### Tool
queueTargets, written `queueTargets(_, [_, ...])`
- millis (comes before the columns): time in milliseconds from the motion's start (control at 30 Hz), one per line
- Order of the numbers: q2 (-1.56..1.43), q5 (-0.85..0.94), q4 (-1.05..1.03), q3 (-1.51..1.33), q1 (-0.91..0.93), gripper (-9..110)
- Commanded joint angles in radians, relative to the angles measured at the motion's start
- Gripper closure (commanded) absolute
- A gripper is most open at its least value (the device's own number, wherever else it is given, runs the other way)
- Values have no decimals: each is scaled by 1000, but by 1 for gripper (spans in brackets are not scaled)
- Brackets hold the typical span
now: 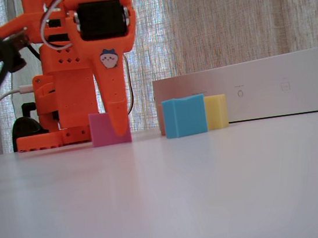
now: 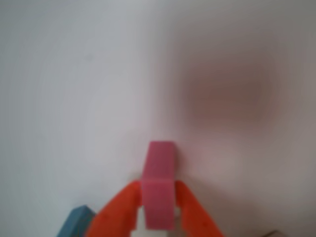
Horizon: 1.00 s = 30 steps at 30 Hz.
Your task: Grasp the pink cuboid and put it in the bin.
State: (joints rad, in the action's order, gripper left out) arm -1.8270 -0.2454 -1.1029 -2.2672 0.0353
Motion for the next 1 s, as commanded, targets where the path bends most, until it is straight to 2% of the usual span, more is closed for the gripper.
queueTargets(0, [-6,0,11,-2,18,110])
queueTargets(233, [-75,44,9,32,40,110])
queueTargets(467, [-245,166,-124,408,-25,110])
queueTargets(633, [-327,284,-202,703,-244,110])
queueTargets(733, [-390,365,-192,750,-437,110])
queueTargets(833, [-453,459,-166,666,-624,110])
queueTargets(967, [-505,566,-137,399,-758,110])
